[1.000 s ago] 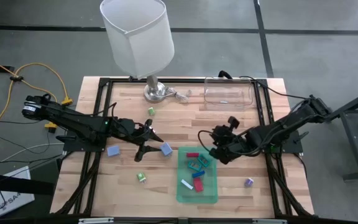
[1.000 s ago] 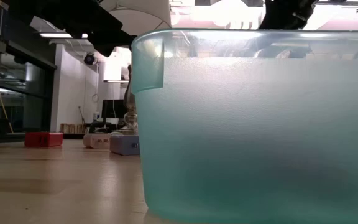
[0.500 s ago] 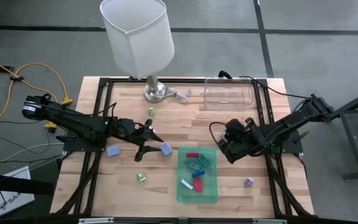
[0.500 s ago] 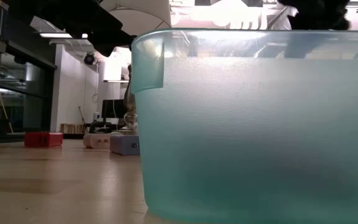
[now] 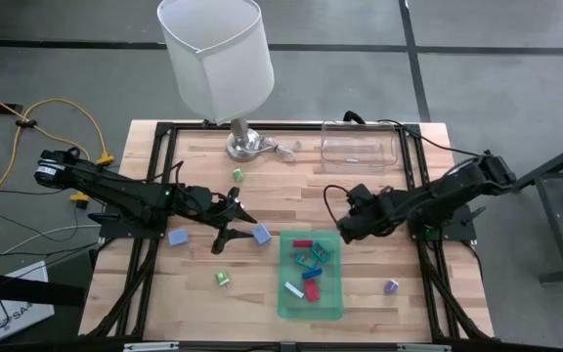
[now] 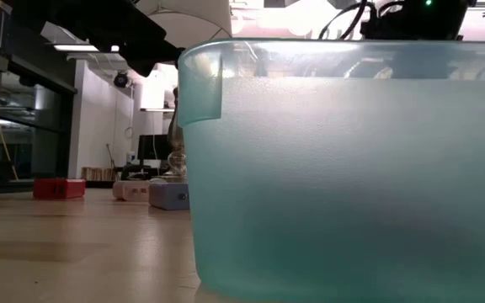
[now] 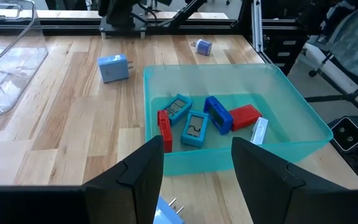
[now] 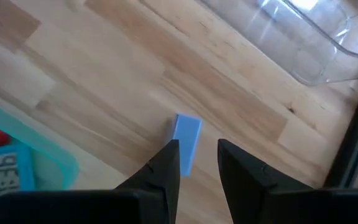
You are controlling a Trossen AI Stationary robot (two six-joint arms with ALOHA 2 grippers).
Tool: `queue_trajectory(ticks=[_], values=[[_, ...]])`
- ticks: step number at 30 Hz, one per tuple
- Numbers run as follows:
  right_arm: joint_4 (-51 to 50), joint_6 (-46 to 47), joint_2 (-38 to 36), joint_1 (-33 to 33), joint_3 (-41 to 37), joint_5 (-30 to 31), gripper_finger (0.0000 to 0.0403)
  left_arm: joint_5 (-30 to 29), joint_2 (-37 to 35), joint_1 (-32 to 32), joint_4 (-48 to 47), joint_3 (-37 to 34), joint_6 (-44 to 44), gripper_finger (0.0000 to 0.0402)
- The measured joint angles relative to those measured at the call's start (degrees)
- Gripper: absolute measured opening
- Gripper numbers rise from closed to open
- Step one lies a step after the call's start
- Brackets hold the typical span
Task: Pick & Place Office items
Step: Put the right purple charger adapter into the transparent bin
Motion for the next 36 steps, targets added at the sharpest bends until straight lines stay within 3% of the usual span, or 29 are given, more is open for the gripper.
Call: queue_trajectory(ticks=[11,23,32,36], values=[[2.28,-4.14,2.90,-2.08,0.02,-3.55,0.0096,0.01,0.00,0.00,0.12,0.00,0.00,0.0184],[2.33,-6.76,6.35,-1.96,-0.04,-3.48,0.0096,0.00,0.00,0.00,0.44,0.00,0.00,0.0184],[2.48,-0.92,6.14,-2.02,-0.02,-3.74,0.0096,0.00,0.00,0.00,0.46,0.00,0.00,0.0184],[1.96,0.73,6.14,-3.82,-0.03,-6.58,0.0096,0.00,0.00,0.00,0.48,0.00,0.00,0.0184]])
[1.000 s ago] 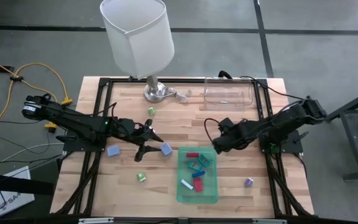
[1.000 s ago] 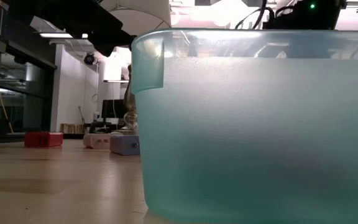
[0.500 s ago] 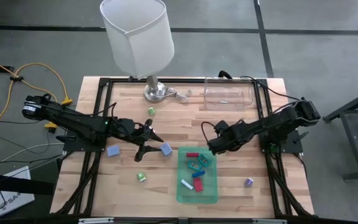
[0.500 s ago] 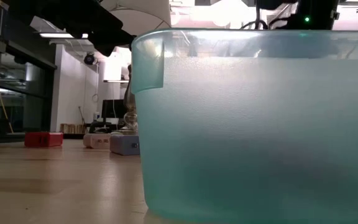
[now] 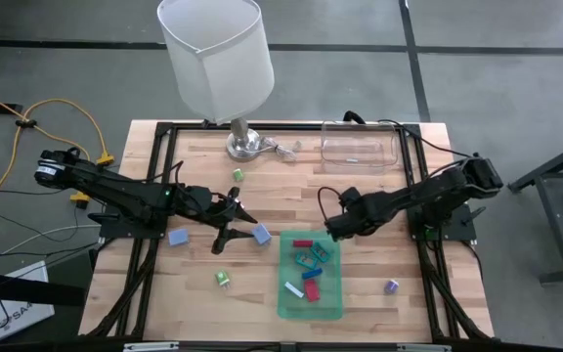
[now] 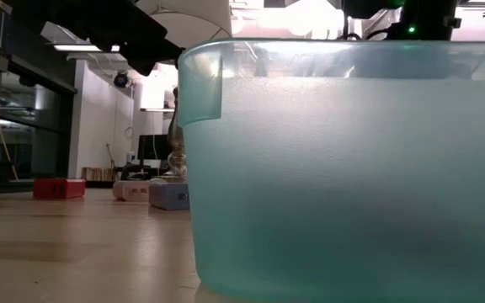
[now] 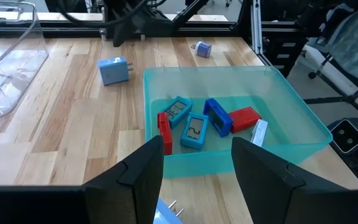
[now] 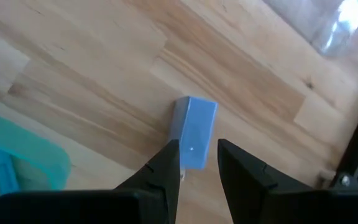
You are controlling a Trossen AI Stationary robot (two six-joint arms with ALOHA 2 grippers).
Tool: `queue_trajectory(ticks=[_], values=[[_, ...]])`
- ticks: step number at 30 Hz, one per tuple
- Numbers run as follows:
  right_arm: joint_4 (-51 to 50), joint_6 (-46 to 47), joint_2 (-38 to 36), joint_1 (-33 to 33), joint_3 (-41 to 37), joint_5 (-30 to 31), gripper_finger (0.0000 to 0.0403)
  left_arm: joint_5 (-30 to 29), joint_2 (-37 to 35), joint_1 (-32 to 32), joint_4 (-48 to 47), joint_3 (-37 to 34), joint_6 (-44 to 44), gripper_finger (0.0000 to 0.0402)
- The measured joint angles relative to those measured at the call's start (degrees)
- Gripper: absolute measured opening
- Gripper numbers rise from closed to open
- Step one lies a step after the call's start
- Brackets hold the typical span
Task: Pick & Place Office items
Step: Put the right purple charger adapter into the transparent bin
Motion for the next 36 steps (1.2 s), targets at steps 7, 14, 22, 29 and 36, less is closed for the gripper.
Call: queue_trajectory(ticks=[7,14,22,29,36], values=[[-0.50,-3.61,0.00,-4.14,0.00,-4.13,0.0096,0.00,0.00,0.00,0.14,0.00,0.00,0.0184],[1.14,-7.56,0.00,-6.87,0.01,-5.39,0.0144,0.01,0.00,0.00,0.19,0.00,0.00,0.0184],[1.38,-5.31,0.00,-7.29,0.01,-6.13,0.0206,0.02,0.00,0.00,0.19,0.00,0.00,0.0184],[4.09,-3.72,-0.02,-7.03,-1.32,-7.50,0.0215,0.00,0.00,0.00,0.19,0.00,0.00,0.0184],[10.95,-1.32,0.00,-6.64,-7.77,-9.10,0.0215,0.00,0.00,0.00,0.20,0.00,0.00,0.0184]])
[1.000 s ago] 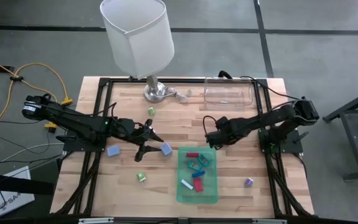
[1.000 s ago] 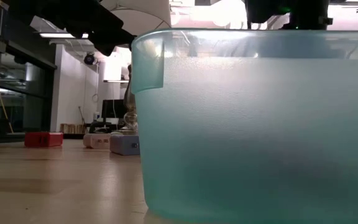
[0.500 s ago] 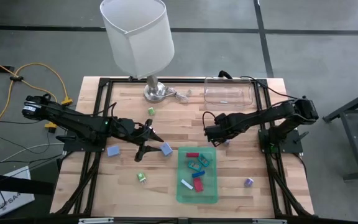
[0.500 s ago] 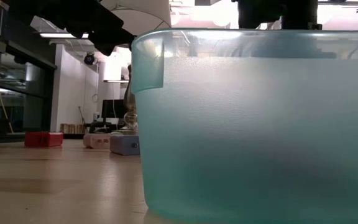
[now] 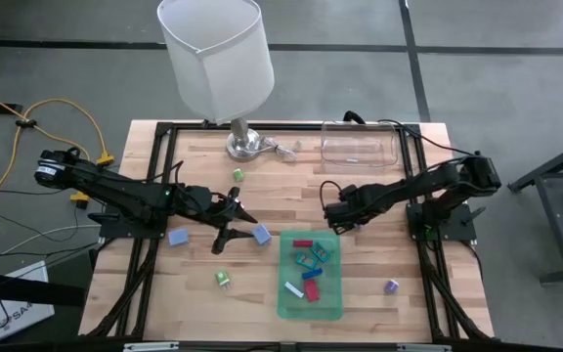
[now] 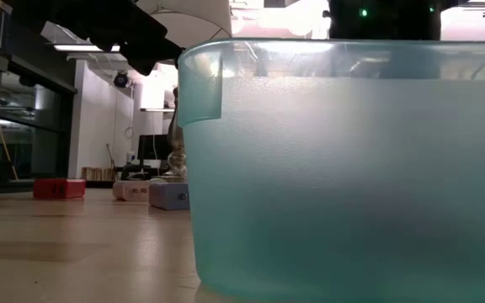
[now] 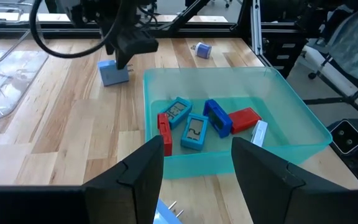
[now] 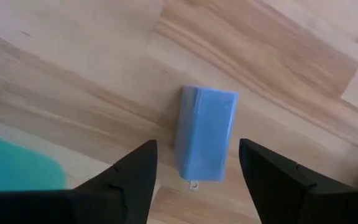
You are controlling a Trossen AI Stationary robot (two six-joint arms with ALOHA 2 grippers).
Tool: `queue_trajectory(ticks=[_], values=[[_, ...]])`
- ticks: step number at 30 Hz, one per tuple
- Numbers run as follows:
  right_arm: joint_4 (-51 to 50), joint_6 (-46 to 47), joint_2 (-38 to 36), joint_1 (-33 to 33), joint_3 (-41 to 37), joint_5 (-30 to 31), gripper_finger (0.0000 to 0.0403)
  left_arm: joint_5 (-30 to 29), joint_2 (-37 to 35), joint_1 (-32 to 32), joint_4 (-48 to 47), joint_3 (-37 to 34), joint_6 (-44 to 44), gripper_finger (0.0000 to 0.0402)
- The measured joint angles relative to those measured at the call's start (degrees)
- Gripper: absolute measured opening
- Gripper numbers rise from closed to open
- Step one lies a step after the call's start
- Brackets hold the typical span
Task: Pick & Place Office items
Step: Put the right purple charger adapter into the transparent bin
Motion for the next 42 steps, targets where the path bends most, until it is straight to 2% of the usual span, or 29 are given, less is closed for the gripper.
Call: queue_trajectory(ticks=[13,42], values=[[8.54,1.98,0.00,0.22,-6.25,-0.29,0.0215,0.01,0.00,0.00,-0.01,0.00,0.00,0.0184],[8.73,3.05,0.00,0.20,-6.49,0.58,0.0215,0.00,0.00,0.00,-0.02,0.00,0.00,0.0184]])
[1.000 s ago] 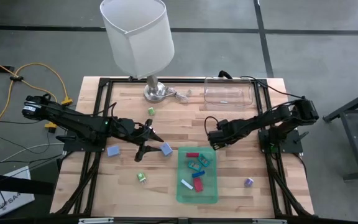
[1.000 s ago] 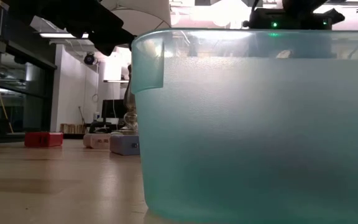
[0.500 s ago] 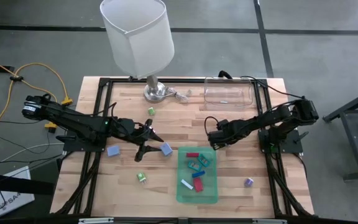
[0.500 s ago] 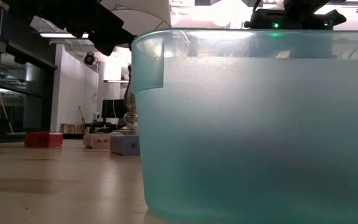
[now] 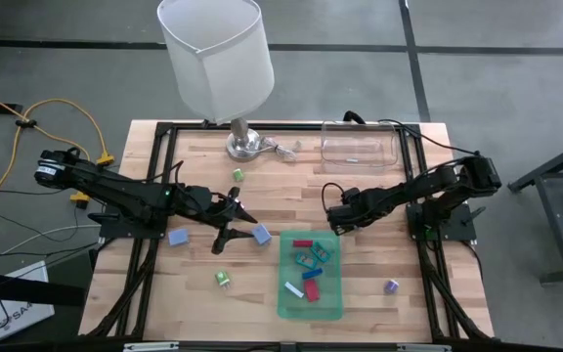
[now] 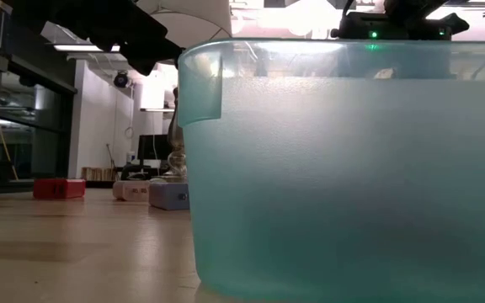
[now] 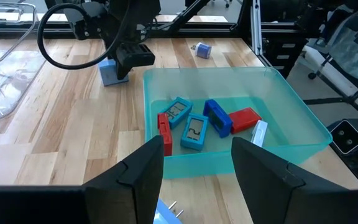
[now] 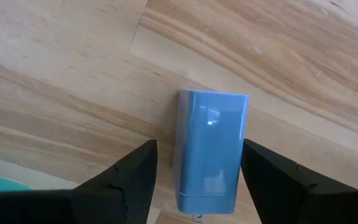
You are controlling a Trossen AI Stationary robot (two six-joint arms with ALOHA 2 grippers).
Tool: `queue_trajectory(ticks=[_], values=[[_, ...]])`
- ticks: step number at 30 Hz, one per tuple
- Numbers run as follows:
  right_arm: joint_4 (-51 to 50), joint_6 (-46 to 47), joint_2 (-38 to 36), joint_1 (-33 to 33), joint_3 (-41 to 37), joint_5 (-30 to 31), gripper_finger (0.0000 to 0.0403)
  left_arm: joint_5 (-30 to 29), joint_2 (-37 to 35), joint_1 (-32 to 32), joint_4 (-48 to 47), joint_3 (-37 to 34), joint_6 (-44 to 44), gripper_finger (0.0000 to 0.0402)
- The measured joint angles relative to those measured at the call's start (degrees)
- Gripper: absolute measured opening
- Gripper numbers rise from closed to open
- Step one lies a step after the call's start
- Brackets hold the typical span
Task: Pick & Place Office items
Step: Put the right purple charger adapter into the transparent bin
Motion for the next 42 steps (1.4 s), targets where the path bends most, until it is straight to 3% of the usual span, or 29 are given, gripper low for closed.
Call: queue_trajectory(ticks=[4,16,30,42], values=[[-0.02,0.00,0.00,0.00,0.01,0.00,0.0208,0.02,0.00,0.00,0.00,0.00,0.00,0.0184],[-0.02,0.04,0.00,0.00,0.02,0.04,0.0127,-0.01,0.00,0.00,0.00,0.00,-0.02,0.0184],[-0.46,-1.01,-0.42,0.00,0.04,1.88,0.0117,0.00,0.00,0.00,0.00,0.00,0.00,0.0184],[2.49,-9.48,-15.67,-0.66,0.01,6.24,0.0116,0.02,0.00,0.00,0.00,0.00,0.00,0.0184]])
